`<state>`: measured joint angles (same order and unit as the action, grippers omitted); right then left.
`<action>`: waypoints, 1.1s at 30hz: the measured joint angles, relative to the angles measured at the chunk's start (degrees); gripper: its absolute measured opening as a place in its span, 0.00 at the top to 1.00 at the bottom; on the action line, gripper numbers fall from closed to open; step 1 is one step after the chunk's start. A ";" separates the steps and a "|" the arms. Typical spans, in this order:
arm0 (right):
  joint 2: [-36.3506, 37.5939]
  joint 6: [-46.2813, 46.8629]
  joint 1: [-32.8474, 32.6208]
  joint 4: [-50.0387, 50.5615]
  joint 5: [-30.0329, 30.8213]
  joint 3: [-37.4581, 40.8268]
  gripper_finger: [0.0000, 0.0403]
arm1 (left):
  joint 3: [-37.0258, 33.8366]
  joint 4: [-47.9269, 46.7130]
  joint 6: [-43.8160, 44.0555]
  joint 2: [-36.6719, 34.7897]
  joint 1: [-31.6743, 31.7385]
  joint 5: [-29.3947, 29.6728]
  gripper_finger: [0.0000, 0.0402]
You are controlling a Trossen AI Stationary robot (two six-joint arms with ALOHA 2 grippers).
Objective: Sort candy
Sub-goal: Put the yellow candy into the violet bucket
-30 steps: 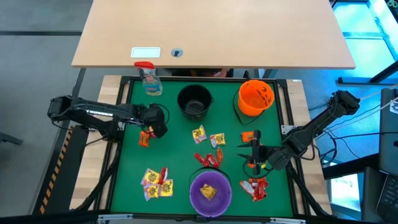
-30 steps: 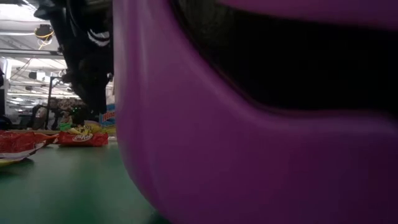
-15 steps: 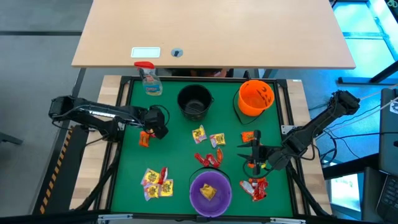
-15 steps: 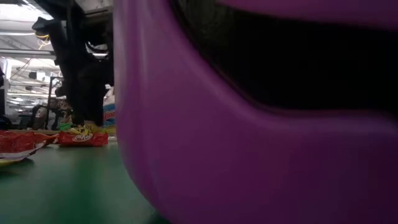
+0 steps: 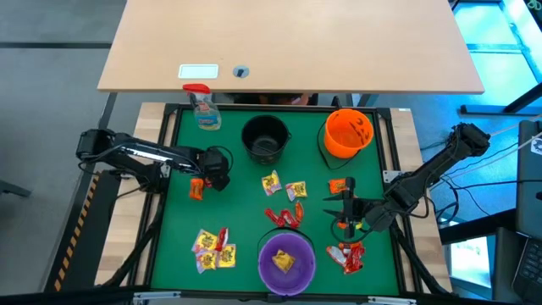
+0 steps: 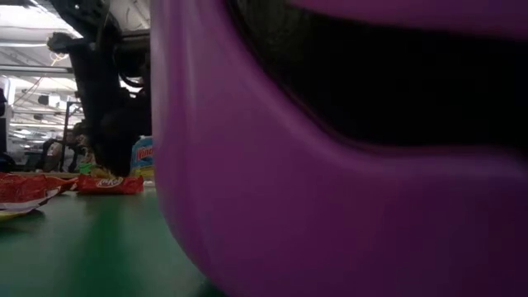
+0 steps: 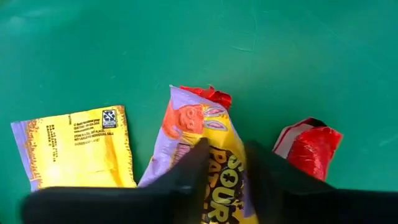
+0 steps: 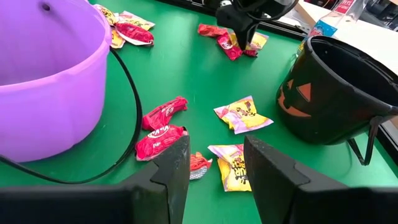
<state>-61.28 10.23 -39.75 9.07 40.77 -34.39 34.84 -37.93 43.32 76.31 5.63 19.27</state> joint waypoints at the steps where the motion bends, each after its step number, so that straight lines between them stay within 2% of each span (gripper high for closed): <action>1: 0.00 0.01 0.00 0.01 -0.01 0.00 0.64 | 0.25 -0.20 -0.41 -0.13 0.00 -0.18 0.89; 3: 0.00 0.01 0.00 -0.01 0.11 -0.02 0.64 | 1.14 -0.37 -1.67 -0.19 0.00 -0.40 0.97; 6: 0.00 0.03 0.00 -0.07 0.20 -0.02 0.64 | 3.58 -1.86 -3.19 -0.19 0.00 -0.40 0.99; 14: 0.00 1.90 0.00 -0.05 0.70 -0.02 0.64 | 14.84 -8.60 -7.15 -0.19 -2.39 1.92 1.00; 23: 0.00 1.98 0.02 -0.01 2.29 -0.02 0.64 | 31.78 -13.44 -12.26 -0.21 -10.57 2.84 1.00; 28: 0.00 1.98 0.02 -0.16 2.70 -0.04 0.64 | 38.19 -8.35 -18.63 -0.24 -16.36 2.77 1.00; 33: -0.04 -0.89 0.45 -7.20 5.59 -0.04 0.64 | 39.26 2.43 -27.58 -0.26 -20.27 2.08 1.00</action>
<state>-61.32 9.33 -39.29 1.87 46.36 -34.44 74.11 -35.51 15.74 76.05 -14.64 21.35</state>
